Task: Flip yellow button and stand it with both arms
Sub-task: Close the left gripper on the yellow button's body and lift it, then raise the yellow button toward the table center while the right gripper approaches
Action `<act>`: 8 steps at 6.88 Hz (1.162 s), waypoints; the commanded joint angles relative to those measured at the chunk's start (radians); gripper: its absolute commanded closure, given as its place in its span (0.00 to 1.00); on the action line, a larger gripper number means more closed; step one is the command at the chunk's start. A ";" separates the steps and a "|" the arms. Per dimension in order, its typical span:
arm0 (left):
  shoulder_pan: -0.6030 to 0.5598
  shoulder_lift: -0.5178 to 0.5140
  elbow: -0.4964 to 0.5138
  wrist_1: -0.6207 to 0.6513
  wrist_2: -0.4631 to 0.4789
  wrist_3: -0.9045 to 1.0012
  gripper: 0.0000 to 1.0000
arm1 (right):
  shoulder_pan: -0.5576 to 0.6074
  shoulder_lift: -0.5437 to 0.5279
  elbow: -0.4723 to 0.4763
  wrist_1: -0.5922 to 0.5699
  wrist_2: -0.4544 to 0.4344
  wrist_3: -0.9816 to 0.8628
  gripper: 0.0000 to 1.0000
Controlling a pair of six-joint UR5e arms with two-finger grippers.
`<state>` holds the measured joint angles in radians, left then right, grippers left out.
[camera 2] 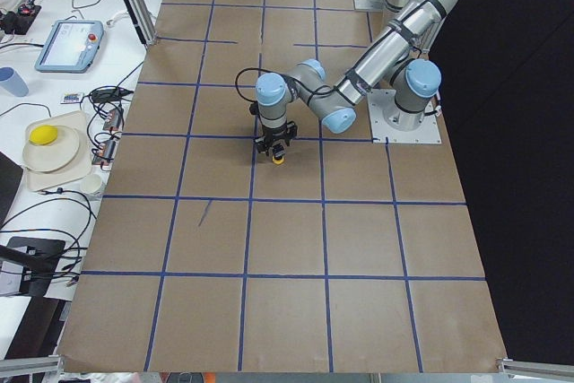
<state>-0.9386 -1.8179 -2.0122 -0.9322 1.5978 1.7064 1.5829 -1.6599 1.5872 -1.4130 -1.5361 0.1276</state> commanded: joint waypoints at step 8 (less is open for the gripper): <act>-0.236 0.259 0.065 -0.502 -0.400 -0.458 0.98 | -0.001 -0.047 0.007 -0.003 0.001 0.001 0.00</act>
<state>-1.1010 -1.6006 -1.9775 -1.2690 1.3377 1.4199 1.5853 -1.7015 1.5926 -1.4122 -1.5369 0.1209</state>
